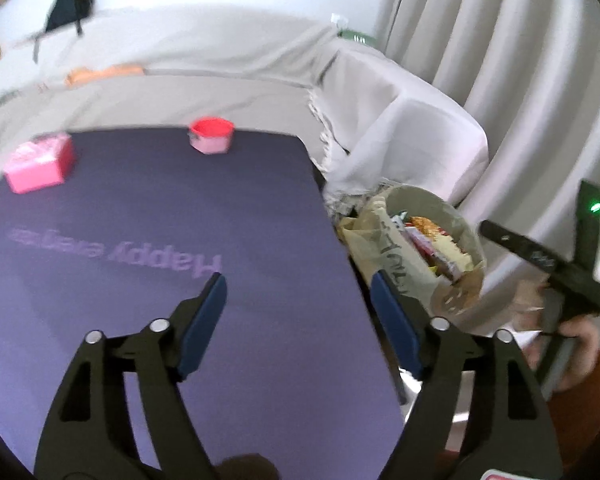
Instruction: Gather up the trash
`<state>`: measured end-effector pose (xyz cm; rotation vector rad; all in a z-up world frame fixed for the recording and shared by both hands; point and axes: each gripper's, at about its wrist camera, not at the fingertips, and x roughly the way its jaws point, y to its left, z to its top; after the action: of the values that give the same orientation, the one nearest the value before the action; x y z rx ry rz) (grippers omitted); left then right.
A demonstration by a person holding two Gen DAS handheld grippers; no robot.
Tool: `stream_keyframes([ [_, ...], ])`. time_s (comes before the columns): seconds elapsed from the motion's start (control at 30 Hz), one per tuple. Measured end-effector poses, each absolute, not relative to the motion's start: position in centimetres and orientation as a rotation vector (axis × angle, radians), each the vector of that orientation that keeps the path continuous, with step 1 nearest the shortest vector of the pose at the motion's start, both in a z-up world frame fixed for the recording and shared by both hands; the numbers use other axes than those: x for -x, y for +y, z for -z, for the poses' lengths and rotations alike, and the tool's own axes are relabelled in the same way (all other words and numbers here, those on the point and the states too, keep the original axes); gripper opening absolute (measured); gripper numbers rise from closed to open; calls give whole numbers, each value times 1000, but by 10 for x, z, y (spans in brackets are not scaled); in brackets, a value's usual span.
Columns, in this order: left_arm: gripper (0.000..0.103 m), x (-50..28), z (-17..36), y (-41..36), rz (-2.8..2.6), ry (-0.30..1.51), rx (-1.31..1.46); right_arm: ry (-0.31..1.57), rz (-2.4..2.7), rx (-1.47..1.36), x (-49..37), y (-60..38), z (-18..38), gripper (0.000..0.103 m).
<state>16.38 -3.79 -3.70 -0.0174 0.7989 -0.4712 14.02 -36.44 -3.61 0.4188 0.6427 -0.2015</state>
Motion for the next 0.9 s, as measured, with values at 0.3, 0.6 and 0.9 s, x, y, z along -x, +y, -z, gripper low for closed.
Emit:
stream_keyframes([
  [0.3,73,-70,10,-17,269,598,-103,525,61,-330,-51,-276,14,62],
  [0.6,73,-29,-3,-10,163,545,-114,515,-15,-236,3,-222,20,62],
  [0.9,73,0,-14,-15,116,521,-143,477,-81,-206,24,-207,23,63],
])
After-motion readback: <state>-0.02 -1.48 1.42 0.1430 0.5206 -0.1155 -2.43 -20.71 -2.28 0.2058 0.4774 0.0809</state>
